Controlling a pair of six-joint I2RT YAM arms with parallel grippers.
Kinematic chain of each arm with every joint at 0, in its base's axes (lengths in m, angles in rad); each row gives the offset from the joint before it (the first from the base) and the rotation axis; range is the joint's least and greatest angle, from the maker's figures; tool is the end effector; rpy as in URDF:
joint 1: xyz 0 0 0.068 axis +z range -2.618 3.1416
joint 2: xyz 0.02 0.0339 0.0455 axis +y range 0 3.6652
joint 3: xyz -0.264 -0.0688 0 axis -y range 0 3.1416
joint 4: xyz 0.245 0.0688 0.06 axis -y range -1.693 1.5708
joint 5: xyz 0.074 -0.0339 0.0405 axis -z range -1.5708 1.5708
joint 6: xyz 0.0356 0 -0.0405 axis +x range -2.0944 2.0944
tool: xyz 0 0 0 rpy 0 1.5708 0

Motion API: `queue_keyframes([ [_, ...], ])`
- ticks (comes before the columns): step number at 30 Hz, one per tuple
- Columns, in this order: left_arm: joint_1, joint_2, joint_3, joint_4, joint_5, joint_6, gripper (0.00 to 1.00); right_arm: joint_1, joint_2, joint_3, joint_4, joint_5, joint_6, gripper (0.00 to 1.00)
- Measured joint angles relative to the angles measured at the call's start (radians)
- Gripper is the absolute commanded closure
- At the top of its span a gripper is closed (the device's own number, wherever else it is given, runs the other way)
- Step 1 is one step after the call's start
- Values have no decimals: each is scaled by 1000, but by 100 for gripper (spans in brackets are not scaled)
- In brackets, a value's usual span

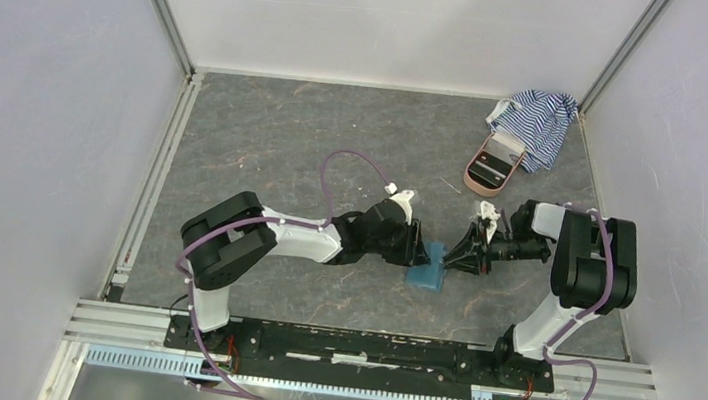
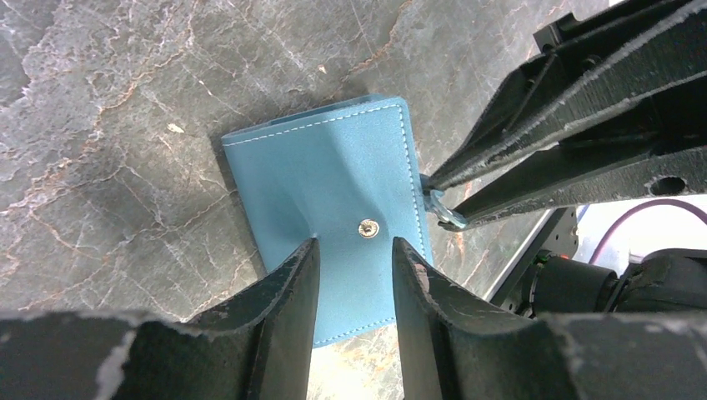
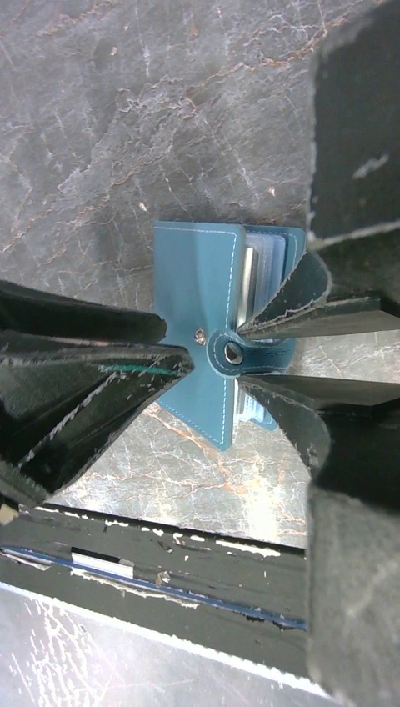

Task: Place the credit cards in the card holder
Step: Close the card holder at the center of the board.

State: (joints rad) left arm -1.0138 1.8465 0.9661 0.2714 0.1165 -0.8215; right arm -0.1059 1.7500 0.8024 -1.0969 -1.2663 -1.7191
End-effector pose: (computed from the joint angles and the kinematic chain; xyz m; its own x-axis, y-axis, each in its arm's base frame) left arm 0.1994 -0.3280 0.1543 -0.8602 0.0056 -0.5100 0.3872 0.6580 -0.6458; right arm 0.2225 0.0105 0.1340 -0.3286 -0.2633 -0.9070 -0.9438 0.0558 0.3257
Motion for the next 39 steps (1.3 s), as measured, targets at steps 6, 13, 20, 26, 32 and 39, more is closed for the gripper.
queue_keyframes([
  [6,0,-22,-7,14,21,-1,55,27,-43,-7,119,25,240,66],
  [13,5,-22,-7,22,46,-5,56,86,-267,-146,503,122,698,82],
  [20,7,6,-9,22,52,-6,57,87,-264,-145,581,172,826,77],
  [26,9,41,3,27,53,-19,57,87,-327,-147,614,196,894,62],
  [32,10,75,42,29,55,-25,57,87,-337,-147,613,200,917,54],
  [39,10,87,66,-1,53,-25,58,63,-388,-143,614,200,955,60],
])
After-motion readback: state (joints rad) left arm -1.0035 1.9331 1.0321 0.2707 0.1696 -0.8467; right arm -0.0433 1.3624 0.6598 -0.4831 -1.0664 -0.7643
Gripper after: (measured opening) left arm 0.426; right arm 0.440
